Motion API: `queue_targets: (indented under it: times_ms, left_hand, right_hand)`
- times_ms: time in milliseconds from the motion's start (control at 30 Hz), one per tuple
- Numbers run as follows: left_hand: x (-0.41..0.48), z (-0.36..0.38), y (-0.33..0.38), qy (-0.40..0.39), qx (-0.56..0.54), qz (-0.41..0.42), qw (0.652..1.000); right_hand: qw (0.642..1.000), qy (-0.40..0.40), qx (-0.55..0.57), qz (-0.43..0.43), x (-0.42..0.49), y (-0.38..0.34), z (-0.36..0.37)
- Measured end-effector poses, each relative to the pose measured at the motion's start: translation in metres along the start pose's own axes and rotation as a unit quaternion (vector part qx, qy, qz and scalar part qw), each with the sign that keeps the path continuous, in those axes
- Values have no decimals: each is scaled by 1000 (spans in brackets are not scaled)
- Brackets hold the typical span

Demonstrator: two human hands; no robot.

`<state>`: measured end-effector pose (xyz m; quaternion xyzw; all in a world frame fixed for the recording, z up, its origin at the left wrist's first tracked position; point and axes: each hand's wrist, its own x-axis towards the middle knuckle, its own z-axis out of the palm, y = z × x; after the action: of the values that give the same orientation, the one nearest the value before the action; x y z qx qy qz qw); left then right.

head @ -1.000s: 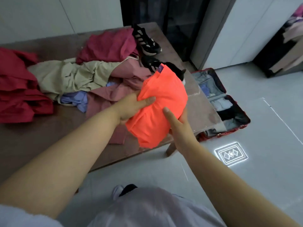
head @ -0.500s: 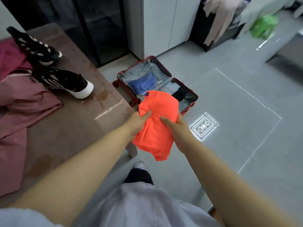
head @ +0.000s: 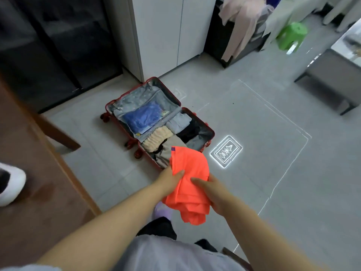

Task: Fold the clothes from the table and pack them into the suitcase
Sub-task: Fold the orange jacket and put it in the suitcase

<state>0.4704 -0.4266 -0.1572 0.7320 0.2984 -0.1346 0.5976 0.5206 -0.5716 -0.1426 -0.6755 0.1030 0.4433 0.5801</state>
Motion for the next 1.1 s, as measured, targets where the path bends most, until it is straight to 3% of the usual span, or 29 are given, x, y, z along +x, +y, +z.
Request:
queue_targets:
  times_ms: [233, 333, 433, 533, 800, 900, 1000, 1100]
  left_hand:
    - [89, -1, 63, -49, -88, -37, 994]
    - [123, -4, 68, -45, -155, -61, 985]
    - [154, 2, 58, 8, -164, -75, 984]
    - [188, 14, 38, 5, -157, -84, 984]
    - [282, 31, -43, -88, -98, -133, 982]
    - [327, 20, -98, -141, -39, -128, 981]
    - [375, -3, -151, -191, -47, -118, 973]
    - [431, -19, -205, -151, -15, -111, 982]
  right_hand:
    - [1000, -16, -7, 16, 86, -74, -50]
    - [997, -69, -37, 6, 132, -104, -61]
    - [983, -136, -125, 13, 177, -117, -72]
    - [961, -213, -165, 70, 216, -123, -84]
    - [967, -109, -66, 222, 338, -64, -99]
    - [973, -90, -28, 213, 391, -25, -92]
    - [974, -110, -19, 199, 453, 12, -80]
    - [984, -80, -84, 136, 522, 51, -58]
